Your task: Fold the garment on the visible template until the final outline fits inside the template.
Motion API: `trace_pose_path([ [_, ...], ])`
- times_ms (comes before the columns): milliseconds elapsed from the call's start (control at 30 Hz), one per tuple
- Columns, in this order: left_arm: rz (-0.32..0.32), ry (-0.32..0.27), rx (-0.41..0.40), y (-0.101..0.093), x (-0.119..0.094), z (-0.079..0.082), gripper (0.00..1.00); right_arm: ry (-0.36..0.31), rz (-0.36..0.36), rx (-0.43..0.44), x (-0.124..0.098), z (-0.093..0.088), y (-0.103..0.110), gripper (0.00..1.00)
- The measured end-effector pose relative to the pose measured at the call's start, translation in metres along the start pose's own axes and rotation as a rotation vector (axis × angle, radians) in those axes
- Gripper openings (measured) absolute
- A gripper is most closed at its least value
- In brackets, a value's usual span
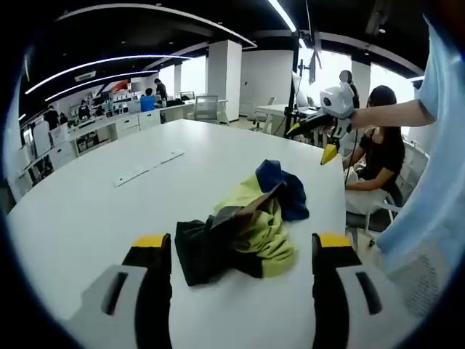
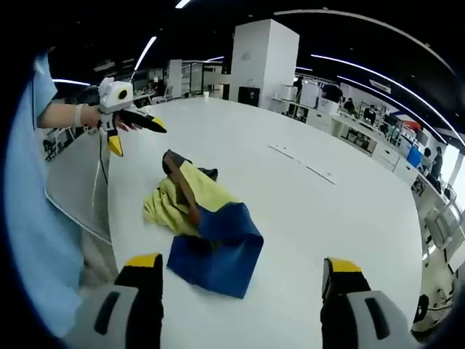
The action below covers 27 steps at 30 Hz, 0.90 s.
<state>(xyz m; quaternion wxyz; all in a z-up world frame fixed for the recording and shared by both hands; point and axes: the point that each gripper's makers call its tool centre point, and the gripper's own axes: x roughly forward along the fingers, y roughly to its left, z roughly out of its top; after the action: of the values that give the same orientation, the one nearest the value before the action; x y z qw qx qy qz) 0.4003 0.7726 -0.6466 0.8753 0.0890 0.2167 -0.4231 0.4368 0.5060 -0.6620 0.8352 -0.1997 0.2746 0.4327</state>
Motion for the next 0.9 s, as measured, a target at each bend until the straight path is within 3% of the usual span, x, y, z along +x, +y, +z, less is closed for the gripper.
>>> trace_pose_path([
  [300, 0.04, -0.008, -0.028, 0.016, 0.003, 0.002, 0.72, -0.014, -0.004, 0.021, 0.004, 0.002, -0.009, 0.89],
  [900, 0.059, 0.0, -0.001, -0.002, 0.005, 0.004, 0.67, -0.02, 0.031, -0.013, 0.003, -0.004, -0.012, 0.86],
])
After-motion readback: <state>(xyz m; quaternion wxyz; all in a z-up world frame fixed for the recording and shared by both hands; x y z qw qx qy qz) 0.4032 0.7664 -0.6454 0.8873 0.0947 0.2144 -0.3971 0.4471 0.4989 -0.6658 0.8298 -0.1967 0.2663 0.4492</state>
